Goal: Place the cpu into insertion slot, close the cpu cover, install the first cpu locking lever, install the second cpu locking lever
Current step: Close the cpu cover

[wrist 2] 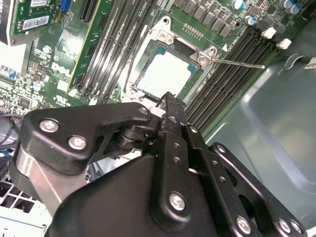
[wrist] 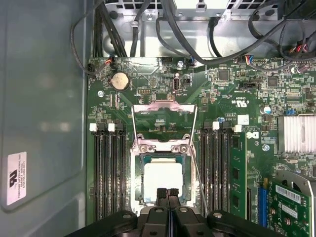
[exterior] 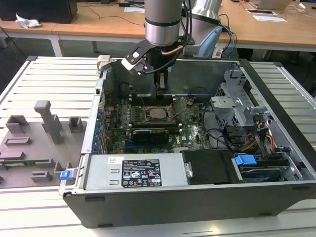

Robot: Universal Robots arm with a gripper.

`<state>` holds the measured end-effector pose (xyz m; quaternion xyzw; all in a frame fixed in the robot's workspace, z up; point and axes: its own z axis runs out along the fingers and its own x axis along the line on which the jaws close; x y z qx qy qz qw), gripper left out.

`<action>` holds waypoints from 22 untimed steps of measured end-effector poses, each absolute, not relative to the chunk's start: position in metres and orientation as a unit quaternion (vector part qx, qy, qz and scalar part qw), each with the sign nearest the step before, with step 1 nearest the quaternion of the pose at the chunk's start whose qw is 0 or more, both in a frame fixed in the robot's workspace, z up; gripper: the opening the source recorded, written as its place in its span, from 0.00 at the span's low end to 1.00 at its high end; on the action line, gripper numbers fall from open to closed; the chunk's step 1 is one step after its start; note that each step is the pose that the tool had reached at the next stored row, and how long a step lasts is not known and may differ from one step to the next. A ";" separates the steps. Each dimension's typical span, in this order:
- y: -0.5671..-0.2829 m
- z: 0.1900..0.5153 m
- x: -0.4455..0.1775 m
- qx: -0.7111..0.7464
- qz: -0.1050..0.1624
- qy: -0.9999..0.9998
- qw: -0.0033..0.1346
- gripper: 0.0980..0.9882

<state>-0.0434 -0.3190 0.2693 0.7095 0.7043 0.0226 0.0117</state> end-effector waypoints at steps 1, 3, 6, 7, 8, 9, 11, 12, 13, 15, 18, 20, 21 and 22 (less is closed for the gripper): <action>-0.319 0.271 -0.043 0.709 0.023 0.704 0.012 0.01; -0.319 0.275 -0.043 0.709 0.023 0.704 0.012 0.01; -0.320 0.275 -0.042 0.709 0.023 0.704 0.012 0.01; -0.320 0.275 -0.041 0.709 0.023 0.704 0.012 0.01; -0.320 0.275 -0.040 0.710 0.023 0.704 0.012 0.01; -0.320 0.275 -0.039 0.709 0.023 0.704 0.012 0.01; -0.320 0.275 -0.036 0.709 0.022 0.704 0.011 0.01; -0.320 0.275 -0.033 0.710 0.020 0.704 0.009 0.01; -0.320 0.275 -0.028 0.710 0.017 0.704 0.006 0.01; -0.320 0.276 -0.025 0.709 0.017 0.705 0.004 0.01; -0.321 0.275 -0.019 0.704 0.026 0.709 -0.007 0.01; -0.321 0.275 -0.013 0.702 0.025 0.712 -0.010 0.01; -0.321 0.275 -0.009 0.700 0.025 0.714 -0.011 0.01; -0.321 0.275 -0.006 0.698 0.025 0.715 -0.011 0.01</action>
